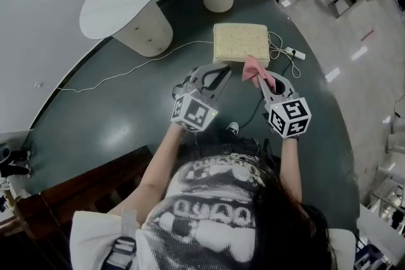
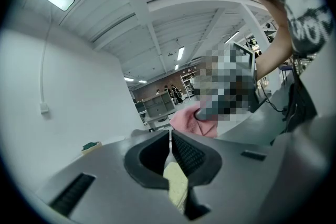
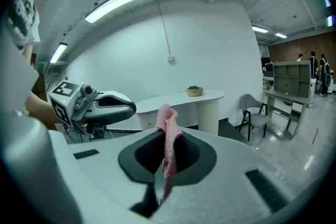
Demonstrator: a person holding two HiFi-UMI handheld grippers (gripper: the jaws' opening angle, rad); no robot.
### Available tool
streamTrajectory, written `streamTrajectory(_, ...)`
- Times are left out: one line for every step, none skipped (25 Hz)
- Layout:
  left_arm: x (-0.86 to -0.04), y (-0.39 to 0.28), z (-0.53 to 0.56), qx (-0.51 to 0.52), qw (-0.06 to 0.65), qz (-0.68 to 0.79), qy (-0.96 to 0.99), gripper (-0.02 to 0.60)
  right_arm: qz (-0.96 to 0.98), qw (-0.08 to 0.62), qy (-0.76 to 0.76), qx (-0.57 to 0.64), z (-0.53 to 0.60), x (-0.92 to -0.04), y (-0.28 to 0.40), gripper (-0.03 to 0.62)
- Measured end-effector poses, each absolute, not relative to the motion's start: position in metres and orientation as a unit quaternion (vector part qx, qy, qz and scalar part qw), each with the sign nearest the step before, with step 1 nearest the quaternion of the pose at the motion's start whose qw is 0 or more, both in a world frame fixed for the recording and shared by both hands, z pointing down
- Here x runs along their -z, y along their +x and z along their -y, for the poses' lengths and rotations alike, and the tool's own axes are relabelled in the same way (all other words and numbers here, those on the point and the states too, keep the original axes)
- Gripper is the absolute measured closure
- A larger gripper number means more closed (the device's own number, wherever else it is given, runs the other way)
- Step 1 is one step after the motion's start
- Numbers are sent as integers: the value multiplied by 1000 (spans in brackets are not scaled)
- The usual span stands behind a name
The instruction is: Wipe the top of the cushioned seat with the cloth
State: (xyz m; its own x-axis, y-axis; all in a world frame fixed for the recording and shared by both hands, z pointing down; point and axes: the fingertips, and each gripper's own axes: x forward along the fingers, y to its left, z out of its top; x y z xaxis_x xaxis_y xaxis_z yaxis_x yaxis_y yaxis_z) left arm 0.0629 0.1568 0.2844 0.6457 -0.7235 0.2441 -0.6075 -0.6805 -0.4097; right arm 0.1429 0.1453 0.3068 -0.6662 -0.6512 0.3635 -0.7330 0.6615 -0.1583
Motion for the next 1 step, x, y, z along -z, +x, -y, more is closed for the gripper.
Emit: streamTrajectory(-284,64,-158,197,147,-372,-895,569,901,139,384,-147,-146,-307,144,585)
